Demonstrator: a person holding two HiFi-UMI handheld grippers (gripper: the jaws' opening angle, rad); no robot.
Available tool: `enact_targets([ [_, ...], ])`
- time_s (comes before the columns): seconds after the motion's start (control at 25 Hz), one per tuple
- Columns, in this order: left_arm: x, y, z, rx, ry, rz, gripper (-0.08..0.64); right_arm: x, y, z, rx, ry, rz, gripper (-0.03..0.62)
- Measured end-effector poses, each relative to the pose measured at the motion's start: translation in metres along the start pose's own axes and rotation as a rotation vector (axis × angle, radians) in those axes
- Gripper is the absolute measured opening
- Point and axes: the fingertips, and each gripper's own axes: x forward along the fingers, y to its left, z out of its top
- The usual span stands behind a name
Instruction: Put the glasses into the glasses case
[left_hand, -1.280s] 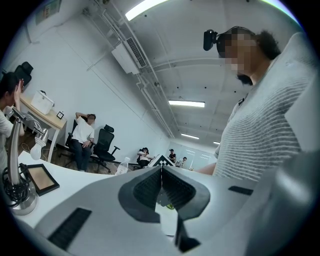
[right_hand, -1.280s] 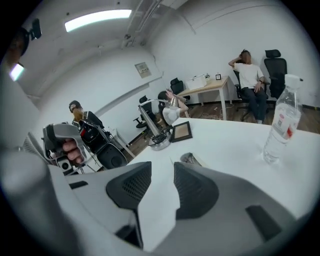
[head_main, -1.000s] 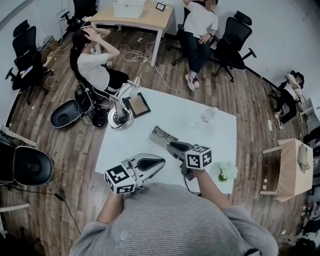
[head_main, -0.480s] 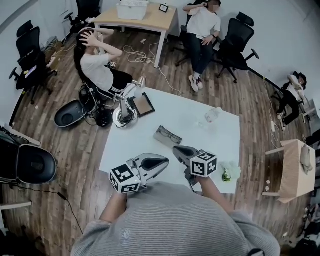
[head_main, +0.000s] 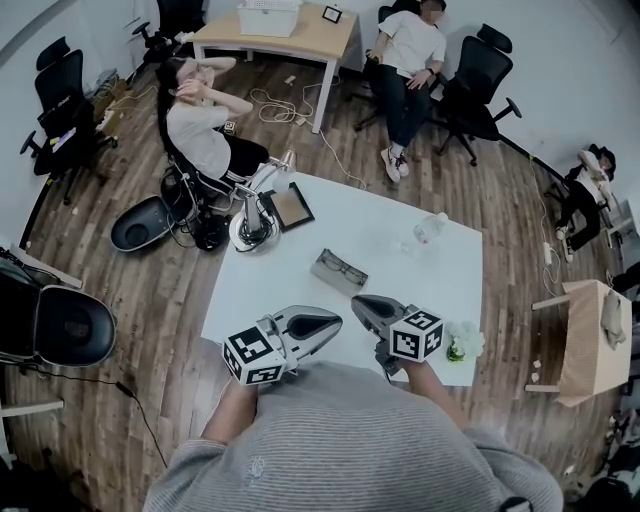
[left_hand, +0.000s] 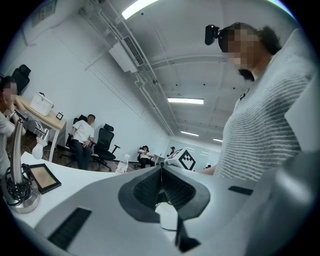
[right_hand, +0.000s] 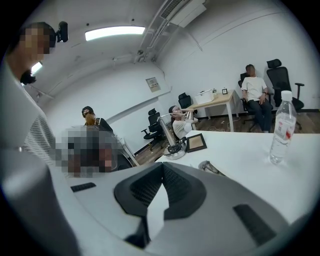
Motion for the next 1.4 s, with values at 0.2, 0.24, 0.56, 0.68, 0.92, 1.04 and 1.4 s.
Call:
enact_targets([
  [0.2, 0.004, -0.003, -0.002, -0.002, 0.006, -0.02, 0.012, 0.0, 0.0, 0.003, -0.007, -0.002, -0.005, 0.014],
  [0.24, 0.004, -0.003, -0.002, -0.003, 0.007, -0.021, 0.012, 0.001, 0.0, 0.002, -0.01, 0.0, -0.003, 0.014],
  [0.56, 0.005, 0.001, -0.002, -0.007, 0.008, -0.01, 0.012, 0.011, 0.008, 0.005, -0.063, 0.034, 0.024, 0.014],
  [0.68, 0.005, 0.001, -0.003, -0.008, 0.009, -0.007, 0.012, 0.012, 0.009, 0.002, -0.072, 0.041, 0.027, 0.014],
  [0.92, 0.004, 0.003, -0.005, -0.008, 0.014, -0.009, 0.012, 0.015, 0.006, -0.001, -0.066, 0.045, 0.024, 0.014],
  [1.04, 0.005, 0.003, -0.005, -0.007, 0.017, -0.008, 0.012, 0.014, 0.005, -0.002, -0.065, 0.047, 0.022, 0.014],
  [1.4, 0.009, 0.004, -0.004, -0.009, 0.023, -0.014, 0.012, 0.013, 0.001, -0.004, -0.052, 0.055, 0.018, 0.014],
])
